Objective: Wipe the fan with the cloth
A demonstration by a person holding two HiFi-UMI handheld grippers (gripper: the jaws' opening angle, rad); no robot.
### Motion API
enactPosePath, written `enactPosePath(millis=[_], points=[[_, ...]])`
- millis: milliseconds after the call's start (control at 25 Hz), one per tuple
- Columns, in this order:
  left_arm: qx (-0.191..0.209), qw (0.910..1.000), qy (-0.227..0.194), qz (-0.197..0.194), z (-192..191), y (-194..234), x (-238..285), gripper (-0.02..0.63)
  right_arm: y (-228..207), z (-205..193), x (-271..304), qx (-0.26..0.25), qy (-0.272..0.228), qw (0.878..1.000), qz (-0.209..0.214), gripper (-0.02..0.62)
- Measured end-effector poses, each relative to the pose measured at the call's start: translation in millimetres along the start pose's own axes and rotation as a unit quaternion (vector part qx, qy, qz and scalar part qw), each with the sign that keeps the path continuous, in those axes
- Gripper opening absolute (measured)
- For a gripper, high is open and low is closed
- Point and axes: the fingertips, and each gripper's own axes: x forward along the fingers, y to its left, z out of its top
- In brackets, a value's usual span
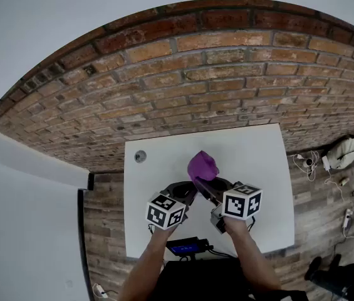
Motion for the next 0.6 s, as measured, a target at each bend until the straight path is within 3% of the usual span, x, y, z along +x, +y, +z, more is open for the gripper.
enactPosePath(millis=[120,400,600], points=[[-0.001,1.0,0.006,-0.004,-3,-5,0,0.035,-23,-18,-5,0.005,0.001,0.999,-0.038,0.048],[-0.015,0.9999,0.0,-0.001,-2,-5,1,0.035,-70,-22,-24,0.082,-0.072,0.993,-0.055,0.048],[-0.015,0.9999,0.001,0.001,-3,-5,0,0.035,-120,-75,-19,0.154,0.003,0.983,-0.095,0.048]])
